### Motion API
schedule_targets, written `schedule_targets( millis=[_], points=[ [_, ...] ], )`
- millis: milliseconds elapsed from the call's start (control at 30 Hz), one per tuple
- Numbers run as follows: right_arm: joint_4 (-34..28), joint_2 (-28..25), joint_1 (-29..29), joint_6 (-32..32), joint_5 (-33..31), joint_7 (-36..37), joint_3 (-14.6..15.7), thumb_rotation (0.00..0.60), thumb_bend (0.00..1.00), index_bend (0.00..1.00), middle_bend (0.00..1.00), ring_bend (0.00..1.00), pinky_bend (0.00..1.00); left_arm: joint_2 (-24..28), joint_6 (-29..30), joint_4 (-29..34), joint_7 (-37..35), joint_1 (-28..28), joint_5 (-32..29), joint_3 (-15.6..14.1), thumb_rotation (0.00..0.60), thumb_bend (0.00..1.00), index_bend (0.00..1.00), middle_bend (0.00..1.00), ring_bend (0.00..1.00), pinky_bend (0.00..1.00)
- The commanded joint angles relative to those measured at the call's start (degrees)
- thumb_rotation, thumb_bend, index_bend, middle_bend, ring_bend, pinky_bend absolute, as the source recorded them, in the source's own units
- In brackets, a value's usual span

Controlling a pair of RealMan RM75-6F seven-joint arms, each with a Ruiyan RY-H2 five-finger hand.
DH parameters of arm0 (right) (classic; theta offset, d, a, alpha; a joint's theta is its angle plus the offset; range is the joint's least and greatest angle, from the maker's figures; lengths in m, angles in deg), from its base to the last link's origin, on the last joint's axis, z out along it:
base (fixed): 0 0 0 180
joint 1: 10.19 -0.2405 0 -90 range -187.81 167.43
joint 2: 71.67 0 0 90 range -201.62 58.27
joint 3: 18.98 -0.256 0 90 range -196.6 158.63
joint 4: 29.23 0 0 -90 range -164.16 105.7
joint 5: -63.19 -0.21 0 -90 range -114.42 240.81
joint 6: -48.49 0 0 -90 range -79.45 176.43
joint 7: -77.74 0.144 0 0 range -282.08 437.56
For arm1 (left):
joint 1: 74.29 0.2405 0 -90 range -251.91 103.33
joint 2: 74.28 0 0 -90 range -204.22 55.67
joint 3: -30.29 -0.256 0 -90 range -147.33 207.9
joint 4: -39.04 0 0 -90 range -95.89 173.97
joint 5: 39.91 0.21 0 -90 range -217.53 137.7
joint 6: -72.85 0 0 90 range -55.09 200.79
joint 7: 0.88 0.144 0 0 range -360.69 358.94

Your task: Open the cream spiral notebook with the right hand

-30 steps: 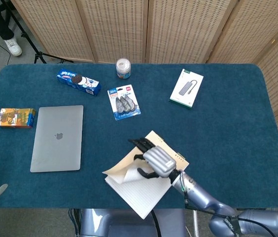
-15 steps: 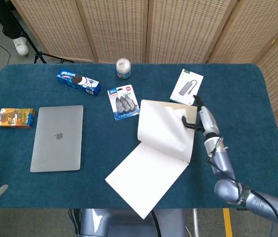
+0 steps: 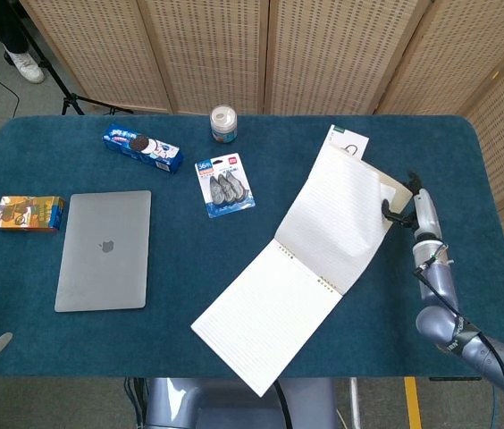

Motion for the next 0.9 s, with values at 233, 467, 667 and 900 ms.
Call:
schedule_targets(
  millis=[233,467,667,900],
  points=[
    [7.1,2.6,1.2,-19.6,25.8,-4.0,4.7,0.600,0.00,0.00,0.00,0.00,0.00,-0.2,0.2,0.0,0.3,0.1,-0.3,0.2,0.600,0.00,0.00,0.00,0.00,0.00],
    [5.7,0.3,5.0,-31.6,39.5,-6.5,10.0,0.600,0.00,0.00,0.00,0.00,0.00,-0.5,0.6,-0.3,0.7,0.3,0.0,0.2,0.600,0.00,0.00,0.00,0.00,0.00],
    [-3.5,-2.7,10.8,-39.0,47.4,-11.1,16.4,0.600,0.00,0.00,0.00,0.00,0.00,-0.9,0.4,-0.3,1.9,0.2,0.1,0.2,0.600,0.00,0.00,0.00,0.00,0.00],
    [-14.3,-5.0,19.0,-48.1,55.5,-21.0,23.9,0.600,0.00,0.00,0.00,0.00,0.00,-1.4,0.9,-0.6,2.4,0.3,-0.6,0.8,0.600,0.00,0.00,0.00,0.00,0.00]
  ],
)
